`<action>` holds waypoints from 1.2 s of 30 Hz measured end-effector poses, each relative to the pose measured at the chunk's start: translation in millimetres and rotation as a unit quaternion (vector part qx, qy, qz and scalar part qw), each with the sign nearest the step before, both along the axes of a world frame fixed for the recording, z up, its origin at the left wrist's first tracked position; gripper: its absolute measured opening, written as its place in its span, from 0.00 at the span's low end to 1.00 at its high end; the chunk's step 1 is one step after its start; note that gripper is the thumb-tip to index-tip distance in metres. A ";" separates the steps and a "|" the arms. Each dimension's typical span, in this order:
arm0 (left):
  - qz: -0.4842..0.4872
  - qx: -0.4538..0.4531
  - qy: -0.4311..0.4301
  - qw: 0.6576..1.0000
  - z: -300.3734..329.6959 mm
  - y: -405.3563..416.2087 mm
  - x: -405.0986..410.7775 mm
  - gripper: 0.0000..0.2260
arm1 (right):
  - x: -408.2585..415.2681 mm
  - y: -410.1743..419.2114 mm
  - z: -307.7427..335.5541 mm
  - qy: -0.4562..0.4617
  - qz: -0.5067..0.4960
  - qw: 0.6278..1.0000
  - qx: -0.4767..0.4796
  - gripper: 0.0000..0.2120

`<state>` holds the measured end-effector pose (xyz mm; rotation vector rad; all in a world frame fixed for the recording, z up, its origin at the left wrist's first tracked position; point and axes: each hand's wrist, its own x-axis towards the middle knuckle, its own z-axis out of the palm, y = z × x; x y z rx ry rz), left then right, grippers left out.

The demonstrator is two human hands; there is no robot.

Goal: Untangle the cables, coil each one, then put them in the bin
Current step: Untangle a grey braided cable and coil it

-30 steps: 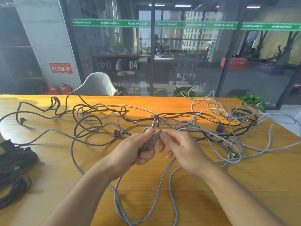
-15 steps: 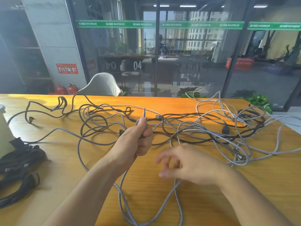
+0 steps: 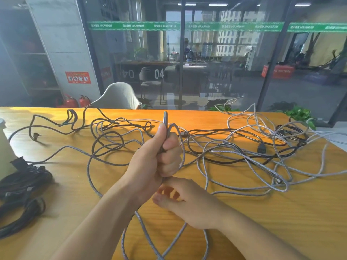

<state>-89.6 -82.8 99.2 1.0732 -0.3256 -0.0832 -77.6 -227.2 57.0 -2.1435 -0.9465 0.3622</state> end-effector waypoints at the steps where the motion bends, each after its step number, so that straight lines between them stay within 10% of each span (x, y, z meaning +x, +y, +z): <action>1: -0.009 -0.003 -0.004 1.000 0.8 0.1 -0.9 0.21 | 3.1 0.3 -3.0 0.029 0.013 0.999 0.021 0.12; 9: -0.041 -0.024 -0.014 0.999 6.7 1.9 -7.7 0.20 | 10.1 9.4 -6.0 0.082 0.057 0.993 0.056 0.08; 21: 0.003 0.001 -0.009 1.000 12.3 7.6 -8.0 0.22 | 58.4 -17.6 -10.1 -0.292 -0.191 0.933 0.084 0.05; 36: -0.038 -0.017 0.008 0.999 13.1 27.4 -5.0 0.20 | 83.1 -98.9 25.5 0.144 0.018 0.982 0.122 0.11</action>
